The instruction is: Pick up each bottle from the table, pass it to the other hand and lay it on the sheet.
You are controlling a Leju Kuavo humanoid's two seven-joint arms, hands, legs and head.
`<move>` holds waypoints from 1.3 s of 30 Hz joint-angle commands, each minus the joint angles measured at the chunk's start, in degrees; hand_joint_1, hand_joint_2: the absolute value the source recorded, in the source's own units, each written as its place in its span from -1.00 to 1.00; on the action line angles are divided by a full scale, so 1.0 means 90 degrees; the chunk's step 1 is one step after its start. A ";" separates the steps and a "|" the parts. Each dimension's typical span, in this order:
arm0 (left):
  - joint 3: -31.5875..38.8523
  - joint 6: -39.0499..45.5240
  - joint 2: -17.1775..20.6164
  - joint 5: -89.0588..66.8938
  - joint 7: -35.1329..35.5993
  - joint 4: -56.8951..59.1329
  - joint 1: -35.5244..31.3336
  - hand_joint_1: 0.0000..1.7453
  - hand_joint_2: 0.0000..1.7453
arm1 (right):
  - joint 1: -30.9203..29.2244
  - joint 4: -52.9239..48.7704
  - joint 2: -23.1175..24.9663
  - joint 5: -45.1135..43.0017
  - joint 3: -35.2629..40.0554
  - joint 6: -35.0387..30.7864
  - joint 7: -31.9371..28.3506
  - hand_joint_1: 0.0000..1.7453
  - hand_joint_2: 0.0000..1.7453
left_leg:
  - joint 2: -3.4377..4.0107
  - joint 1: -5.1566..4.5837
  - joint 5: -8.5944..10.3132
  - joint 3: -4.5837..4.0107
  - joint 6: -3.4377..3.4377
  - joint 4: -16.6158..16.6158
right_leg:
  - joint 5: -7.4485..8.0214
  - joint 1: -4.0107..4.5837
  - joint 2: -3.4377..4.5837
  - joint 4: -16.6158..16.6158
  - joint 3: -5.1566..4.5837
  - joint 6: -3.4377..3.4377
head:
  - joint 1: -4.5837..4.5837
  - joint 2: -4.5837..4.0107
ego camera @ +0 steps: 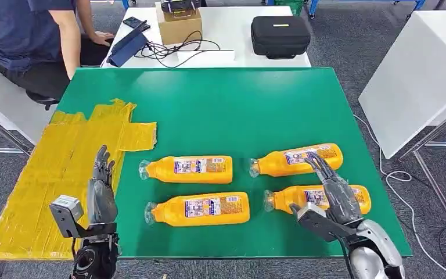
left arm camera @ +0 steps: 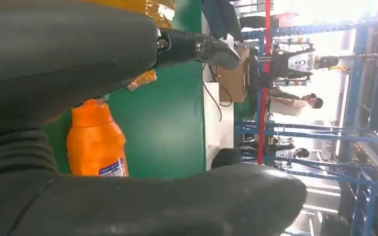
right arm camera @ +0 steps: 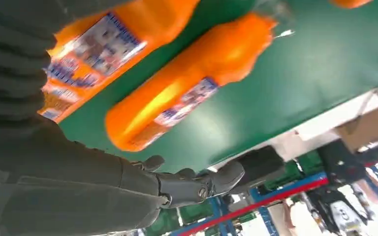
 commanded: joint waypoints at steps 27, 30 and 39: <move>0.0251 -0.0559 -0.0084 0.0493 0.0415 0.1485 -0.1508 -1.00 -1.00 | -0.1205 0.3149 -0.0406 0.2324 -0.0379 0.0252 0.1679 -1.00 1.00 | 0.0015 0.0010 -0.0009 0.0037 -0.0006 -0.0008 | 0.0003 0.0013 0.0011 -0.0018 0.0035 0.0007 | 0.0002 0.0000; 0.0248 -0.0557 -0.0077 0.0522 0.0410 0.1539 -0.1531 -1.00 -1.00 | -0.1603 0.3859 -0.0257 0.2468 -0.0287 0.0064 0.1619 -1.00 1.00 | 0.0027 0.0010 -0.0004 0.0032 -0.0006 -0.0011 | 0.0010 0.0014 0.0022 -0.0019 0.0028 0.0005 | 0.0002 0.0000; 0.0244 -0.0400 -0.0169 0.0623 0.0330 0.1547 -0.1515 -1.00 -1.00 | -0.3202 0.6508 0.0381 0.2996 -0.0116 -0.0418 0.1454 1.00 1.00 | 0.0078 0.0013 0.0000 0.0066 -0.0005 -0.0009 | 0.0025 0.0019 0.0068 -0.0015 0.0048 0.0007 | 0.0000 0.0000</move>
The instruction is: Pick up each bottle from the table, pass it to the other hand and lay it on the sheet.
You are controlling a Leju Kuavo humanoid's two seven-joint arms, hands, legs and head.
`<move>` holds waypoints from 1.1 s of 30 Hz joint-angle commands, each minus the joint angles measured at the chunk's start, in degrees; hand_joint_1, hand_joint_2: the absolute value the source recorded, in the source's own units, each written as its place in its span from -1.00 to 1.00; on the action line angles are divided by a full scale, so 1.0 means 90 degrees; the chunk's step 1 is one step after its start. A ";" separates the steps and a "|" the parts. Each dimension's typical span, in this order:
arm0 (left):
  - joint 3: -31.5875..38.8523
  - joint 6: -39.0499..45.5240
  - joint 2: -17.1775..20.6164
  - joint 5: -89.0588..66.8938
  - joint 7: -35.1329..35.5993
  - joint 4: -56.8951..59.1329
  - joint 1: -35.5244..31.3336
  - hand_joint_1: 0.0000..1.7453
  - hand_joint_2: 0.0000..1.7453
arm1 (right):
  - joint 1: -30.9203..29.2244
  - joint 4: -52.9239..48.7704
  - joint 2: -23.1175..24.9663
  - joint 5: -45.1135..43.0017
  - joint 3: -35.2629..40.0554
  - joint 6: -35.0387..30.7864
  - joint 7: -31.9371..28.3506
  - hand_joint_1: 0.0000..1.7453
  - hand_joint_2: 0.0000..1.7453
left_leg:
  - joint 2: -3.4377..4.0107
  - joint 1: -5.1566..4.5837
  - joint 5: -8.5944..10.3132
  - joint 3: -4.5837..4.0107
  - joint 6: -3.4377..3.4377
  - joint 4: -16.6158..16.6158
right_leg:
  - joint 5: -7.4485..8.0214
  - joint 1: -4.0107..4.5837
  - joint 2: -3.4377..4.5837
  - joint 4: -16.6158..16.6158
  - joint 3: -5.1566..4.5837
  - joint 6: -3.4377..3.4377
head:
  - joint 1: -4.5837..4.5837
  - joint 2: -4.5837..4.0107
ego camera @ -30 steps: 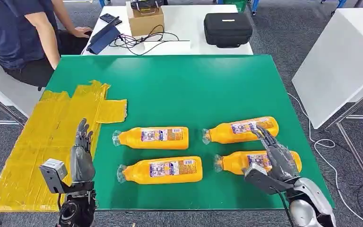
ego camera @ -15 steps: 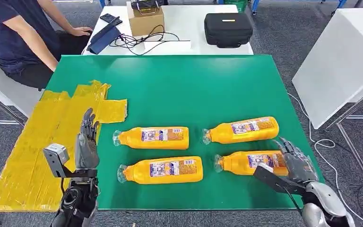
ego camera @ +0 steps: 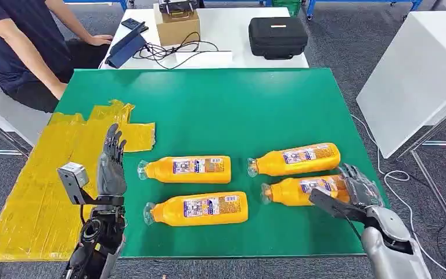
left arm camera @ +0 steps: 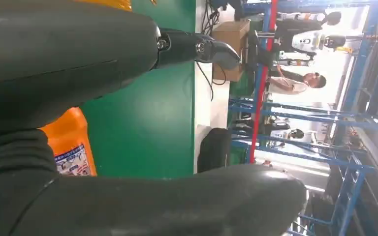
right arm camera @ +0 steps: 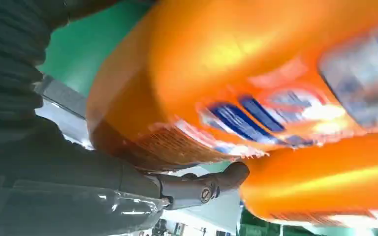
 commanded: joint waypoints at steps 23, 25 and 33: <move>0.0277 0.0373 -0.0143 0.0144 -0.0177 0.0512 -0.0100 -1.00 -1.00 | -0.1497 0.1328 0.1040 -0.0891 -0.0659 0.0063 -0.1360 1.00 1.00 | 0.0015 0.0004 0.0002 0.0042 -0.0006 0.0000 | 0.0015 0.0004 0.0013 0.0000 0.0036 -0.0002 | 0.0000 0.0000; 0.0277 0.0374 -0.0144 0.0145 -0.0177 0.0507 -0.0108 -1.00 -1.00 | -0.1461 0.1325 0.1042 -0.0888 -0.0655 0.0049 -0.1370 1.00 1.00 | -0.0002 0.0000 0.0006 0.0032 -0.0001 -0.0001 | 0.0014 0.0000 -0.0002 0.0001 0.0031 -0.0003 | -0.0002 0.0000; 0.0395 0.0419 -0.0129 0.0212 -0.0158 0.0467 0.0002 -1.00 -1.00 | -0.0836 -0.0514 0.1053 -0.2119 -0.0859 0.0133 -0.1936 1.00 1.00 | -0.0003 0.0003 0.0001 0.0002 -0.0003 0.0001 | 0.0011 0.0001 -0.0007 0.0001 0.0004 0.0000 | -0.0002 0.0000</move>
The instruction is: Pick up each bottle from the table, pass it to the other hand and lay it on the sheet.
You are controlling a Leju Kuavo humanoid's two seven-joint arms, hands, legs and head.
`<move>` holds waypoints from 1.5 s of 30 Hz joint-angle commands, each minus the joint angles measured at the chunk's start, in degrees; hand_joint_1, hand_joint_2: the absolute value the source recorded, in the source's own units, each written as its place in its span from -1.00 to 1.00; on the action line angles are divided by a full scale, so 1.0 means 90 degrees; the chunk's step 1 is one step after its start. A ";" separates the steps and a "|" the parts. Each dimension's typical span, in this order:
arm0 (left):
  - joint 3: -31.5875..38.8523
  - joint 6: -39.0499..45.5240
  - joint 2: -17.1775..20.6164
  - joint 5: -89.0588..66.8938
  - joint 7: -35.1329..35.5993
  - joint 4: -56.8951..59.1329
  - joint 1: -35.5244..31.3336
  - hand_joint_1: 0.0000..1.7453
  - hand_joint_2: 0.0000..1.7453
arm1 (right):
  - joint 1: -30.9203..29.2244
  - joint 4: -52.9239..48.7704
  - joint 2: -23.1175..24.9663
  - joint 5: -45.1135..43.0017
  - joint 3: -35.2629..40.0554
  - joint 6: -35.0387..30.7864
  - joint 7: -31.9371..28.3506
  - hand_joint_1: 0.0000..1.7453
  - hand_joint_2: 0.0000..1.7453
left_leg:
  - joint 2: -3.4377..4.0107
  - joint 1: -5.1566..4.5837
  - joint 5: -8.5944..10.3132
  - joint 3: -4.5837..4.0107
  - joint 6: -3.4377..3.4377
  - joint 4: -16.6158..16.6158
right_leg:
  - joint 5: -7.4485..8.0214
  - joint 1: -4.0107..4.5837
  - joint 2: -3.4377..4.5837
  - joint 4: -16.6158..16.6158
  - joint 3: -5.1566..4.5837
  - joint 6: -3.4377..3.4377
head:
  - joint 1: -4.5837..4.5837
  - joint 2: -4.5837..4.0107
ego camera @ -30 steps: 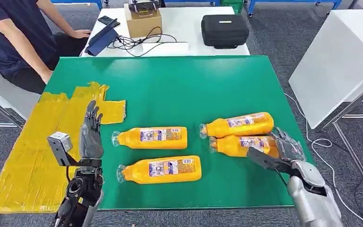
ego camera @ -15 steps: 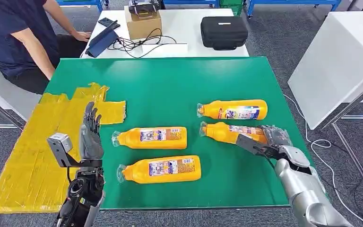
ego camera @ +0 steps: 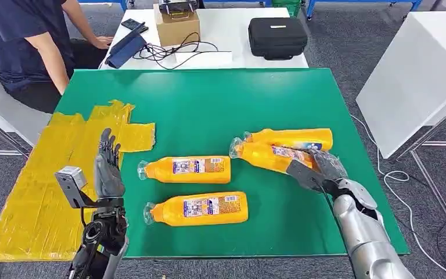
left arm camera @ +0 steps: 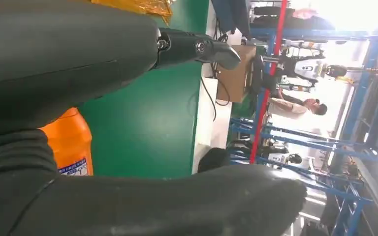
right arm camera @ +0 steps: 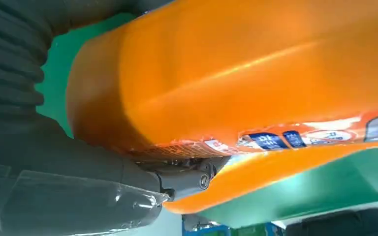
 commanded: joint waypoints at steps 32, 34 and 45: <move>-0.1295 -0.1650 -0.0654 0.1669 0.1091 0.1272 -0.1496 -1.00 1.00 | -0.1803 0.1789 0.2267 -0.2771 0.2168 -0.1734 0.0448 1.00 1.00 | -0.0009 0.0001 0.0016 -0.0027 -0.0005 0.0002 | -0.0006 0.0000 -0.0017 0.0018 -0.0032 0.0006 | 0.0002 0.0000; -0.1357 -0.1581 -0.0687 0.1682 0.1164 0.1244 -0.1574 -1.00 1.00 | -0.1869 0.2015 0.2485 -0.2703 0.2327 -0.1651 0.0539 1.00 1.00 | -0.0009 0.0002 0.0017 -0.0036 -0.0006 0.0005 | -0.0005 0.0000 -0.0017 0.0021 -0.0041 0.0005 | 0.0002 0.0000; -0.1321 -0.1095 -0.0453 0.1745 0.1111 0.0758 -0.1426 -1.00 1.00 | -0.1587 0.1588 0.2502 -0.4595 0.6113 -0.1576 0.1344 1.00 1.00 | 0.0003 0.0004 0.0016 -0.0040 -0.0007 -0.0001 | -0.0002 0.0004 -0.0006 0.0017 -0.0050 0.0004 | 0.0002 0.0000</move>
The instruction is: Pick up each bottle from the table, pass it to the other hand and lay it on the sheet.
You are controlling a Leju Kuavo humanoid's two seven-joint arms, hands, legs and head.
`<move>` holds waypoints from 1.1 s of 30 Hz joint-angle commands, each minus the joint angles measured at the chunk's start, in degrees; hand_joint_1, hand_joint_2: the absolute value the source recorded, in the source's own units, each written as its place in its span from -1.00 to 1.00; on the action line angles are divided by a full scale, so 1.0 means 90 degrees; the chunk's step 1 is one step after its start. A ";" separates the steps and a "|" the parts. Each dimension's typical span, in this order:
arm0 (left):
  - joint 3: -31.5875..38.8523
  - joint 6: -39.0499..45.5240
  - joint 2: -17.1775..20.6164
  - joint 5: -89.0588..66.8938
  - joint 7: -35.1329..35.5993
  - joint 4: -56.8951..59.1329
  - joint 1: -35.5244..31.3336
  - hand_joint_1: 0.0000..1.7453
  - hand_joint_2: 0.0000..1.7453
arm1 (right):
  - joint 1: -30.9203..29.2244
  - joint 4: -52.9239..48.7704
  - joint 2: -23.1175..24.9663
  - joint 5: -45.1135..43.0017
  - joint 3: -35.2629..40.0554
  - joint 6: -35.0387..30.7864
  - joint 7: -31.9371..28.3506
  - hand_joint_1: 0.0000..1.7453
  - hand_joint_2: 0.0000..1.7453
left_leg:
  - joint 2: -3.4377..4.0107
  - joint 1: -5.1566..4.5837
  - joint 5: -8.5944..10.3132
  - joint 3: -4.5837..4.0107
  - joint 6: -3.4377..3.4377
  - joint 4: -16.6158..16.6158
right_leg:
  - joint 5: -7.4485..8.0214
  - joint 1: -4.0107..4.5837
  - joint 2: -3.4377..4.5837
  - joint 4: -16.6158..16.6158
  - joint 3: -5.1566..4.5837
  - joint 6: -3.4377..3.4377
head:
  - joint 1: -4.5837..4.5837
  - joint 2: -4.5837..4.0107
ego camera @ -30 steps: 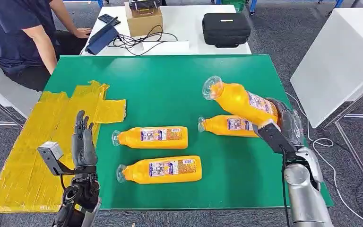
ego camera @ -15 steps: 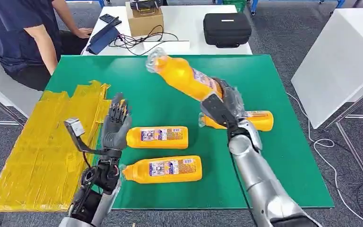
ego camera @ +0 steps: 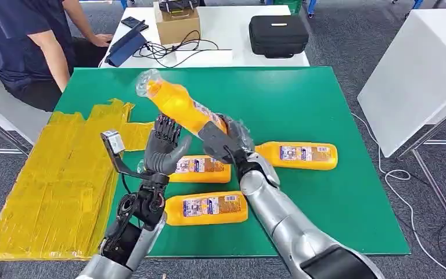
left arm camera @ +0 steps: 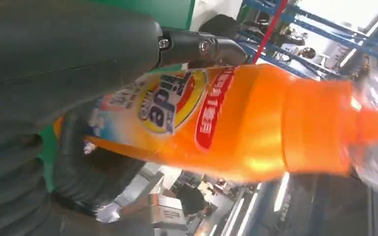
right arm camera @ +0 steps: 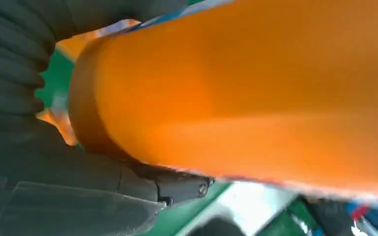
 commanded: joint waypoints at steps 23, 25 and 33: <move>0.0263 0.0807 0.0396 -0.0015 0.0007 -0.0949 0.0467 -1.00 1.00 | 0.0205 -0.0715 -0.0022 -0.0725 0.5206 -0.0210 0.0654 1.00 1.00 | -0.0005 0.0007 -0.0007 -0.0001 -0.0004 0.0000 | -0.0008 0.0006 -0.0010 -0.0006 0.0004 0.0002 | 0.0000 0.0000; 0.0261 0.0808 0.0408 -0.0011 0.0004 -0.0999 0.0551 -1.00 1.00 | 0.0263 -0.0676 -0.0022 -0.0681 0.5169 -0.0238 0.0574 1.00 1.00 | -0.0003 0.0007 -0.0006 0.0002 -0.0004 -0.0002 | -0.0007 0.0006 -0.0012 -0.0008 0.0008 0.0003 | 0.0002 0.0000; 0.0334 0.0656 0.0436 0.0176 -0.0174 -0.1087 0.0785 1.00 1.00 | 0.0344 -0.0270 -0.0022 -0.0594 0.4798 -0.0260 0.0356 1.00 1.00 | -0.0010 0.0009 -0.0009 0.0010 -0.0006 -0.0005 | -0.0011 0.0004 -0.0019 -0.0014 0.0019 0.0002 | 0.0002 0.0000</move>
